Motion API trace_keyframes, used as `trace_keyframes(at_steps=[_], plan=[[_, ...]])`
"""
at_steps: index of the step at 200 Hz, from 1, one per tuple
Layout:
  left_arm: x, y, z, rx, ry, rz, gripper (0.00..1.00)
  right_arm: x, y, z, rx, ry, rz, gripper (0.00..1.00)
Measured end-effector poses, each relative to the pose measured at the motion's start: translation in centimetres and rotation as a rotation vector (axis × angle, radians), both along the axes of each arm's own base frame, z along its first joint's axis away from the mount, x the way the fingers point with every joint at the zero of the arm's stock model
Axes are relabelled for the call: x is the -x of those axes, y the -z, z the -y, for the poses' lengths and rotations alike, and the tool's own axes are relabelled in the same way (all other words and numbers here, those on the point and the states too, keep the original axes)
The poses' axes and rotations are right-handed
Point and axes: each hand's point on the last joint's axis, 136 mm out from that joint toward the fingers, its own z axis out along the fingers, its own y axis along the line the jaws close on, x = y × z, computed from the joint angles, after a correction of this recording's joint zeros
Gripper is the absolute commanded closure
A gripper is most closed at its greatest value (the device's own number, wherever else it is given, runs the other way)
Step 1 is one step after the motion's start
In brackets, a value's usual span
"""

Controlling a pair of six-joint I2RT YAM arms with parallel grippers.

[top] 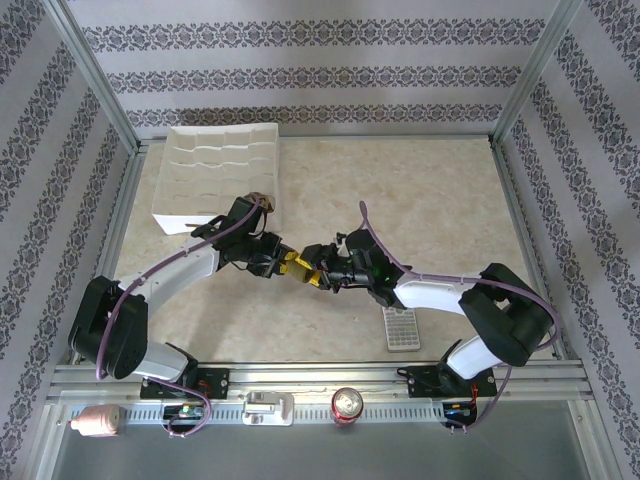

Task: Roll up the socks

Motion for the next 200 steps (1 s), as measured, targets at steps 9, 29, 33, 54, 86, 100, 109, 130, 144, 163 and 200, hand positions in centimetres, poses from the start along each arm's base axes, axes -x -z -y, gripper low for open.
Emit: trace_keyframes(at_steps=[9, 29, 33, 54, 86, 100, 109, 130, 144, 163, 200], plan=[[0.0, 0.1, 0.0, -0.001, -0.001, -0.002, 1.0, 0.0, 0.0, -0.1, 0.01, -0.007, 0.007, 0.68], [0.2, 0.3, -0.2, -0.006, -0.006, -0.008, 1.0, -0.1, 0.0, -0.2, 0.051, -0.028, 0.02, 0.81], [0.2, 0.4, -0.2, -0.008, -0.008, -0.008, 0.96, -0.1, -0.1, -0.2, 0.058, -0.029, 0.016, 0.84], [0.1, 0.0, -0.4, -0.01, -0.012, 0.009, 0.47, -0.3, -0.9, -0.3, 0.128, -0.068, 0.06, 0.87], [0.1, -3.1, -2.4, -0.078, -0.039, 0.097, 0.31, -1.8, -5.0, -0.3, 0.314, -0.147, 0.21, 0.99], [-0.5, -6.0, -4.2, -0.111, -0.082, 0.19, 0.31, -2.8, -7.8, -0.5, 0.396, -0.194, 0.31, 1.0], [-0.4, -7.5, -5.6, -0.14, -0.122, 0.242, 0.31, -3.9, -9.8, -0.8, 0.45, -0.224, 0.387, 1.0], [1.1, -8.7, -9.4, -0.235, -0.205, 0.284, 0.33, -6.7, -13.5, -1.8, 0.553, -0.28, 0.54, 1.0], [2.3, -8.0, -11.4, -0.303, -0.239, 0.27, 0.36, -8.4, -14.4, -2.7, 0.619, -0.327, 0.602, 1.0], [4.2, -5.7, -13.6, -0.387, -0.262, 0.216, 0.39, -10.8, -14.4, -4.0, 0.701, -0.389, 0.652, 1.0], [7.7, -2.3, -16.2, -0.489, -0.272, 0.138, 0.49, -13.8, -12.5, -6.8, 0.778, -0.503, 0.718, 1.0]])
